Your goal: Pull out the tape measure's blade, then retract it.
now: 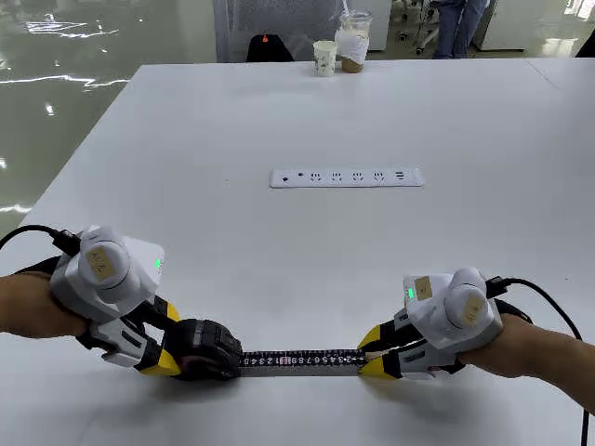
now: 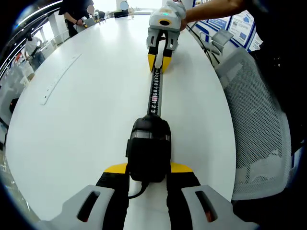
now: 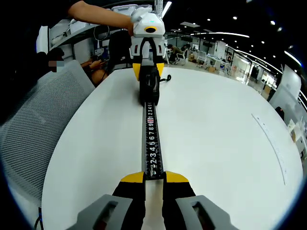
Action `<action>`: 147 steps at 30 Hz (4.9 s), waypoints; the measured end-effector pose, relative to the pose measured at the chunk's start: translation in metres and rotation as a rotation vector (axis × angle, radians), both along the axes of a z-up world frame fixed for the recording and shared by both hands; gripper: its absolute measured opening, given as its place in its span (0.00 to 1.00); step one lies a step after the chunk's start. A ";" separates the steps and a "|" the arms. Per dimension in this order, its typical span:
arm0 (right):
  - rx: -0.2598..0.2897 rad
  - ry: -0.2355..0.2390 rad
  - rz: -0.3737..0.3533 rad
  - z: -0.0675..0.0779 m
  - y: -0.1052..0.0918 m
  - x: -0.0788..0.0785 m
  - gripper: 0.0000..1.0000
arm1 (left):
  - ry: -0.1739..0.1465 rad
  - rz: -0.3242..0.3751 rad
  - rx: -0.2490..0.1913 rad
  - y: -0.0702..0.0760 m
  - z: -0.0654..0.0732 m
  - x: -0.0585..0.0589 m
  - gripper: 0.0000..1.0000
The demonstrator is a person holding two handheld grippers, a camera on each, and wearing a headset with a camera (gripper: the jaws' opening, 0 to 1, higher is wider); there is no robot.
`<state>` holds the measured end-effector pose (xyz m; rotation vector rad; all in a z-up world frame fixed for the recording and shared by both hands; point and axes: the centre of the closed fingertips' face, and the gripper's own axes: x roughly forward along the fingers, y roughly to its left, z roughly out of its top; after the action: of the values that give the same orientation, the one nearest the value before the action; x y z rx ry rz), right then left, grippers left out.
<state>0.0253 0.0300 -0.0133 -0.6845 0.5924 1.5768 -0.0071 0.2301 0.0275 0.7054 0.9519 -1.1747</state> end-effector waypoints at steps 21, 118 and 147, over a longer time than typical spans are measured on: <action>-0.017 0.009 -0.034 0.002 -0.029 0.003 0.09 | 0.007 -0.002 0.014 0.000 0.000 0.000 0.23; -0.114 -0.004 -0.105 0.014 -0.081 0.002 0.31 | 0.005 0.097 0.015 0.007 0.003 -0.011 0.45; -0.049 0.038 -0.312 0.031 -0.086 -0.028 0.57 | -0.038 0.303 -0.148 -0.001 0.014 -0.040 0.71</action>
<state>-0.0022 -0.0563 0.0172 -0.5686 0.7313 1.2906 -0.0466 0.2292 0.0410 0.4445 0.8946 -0.9495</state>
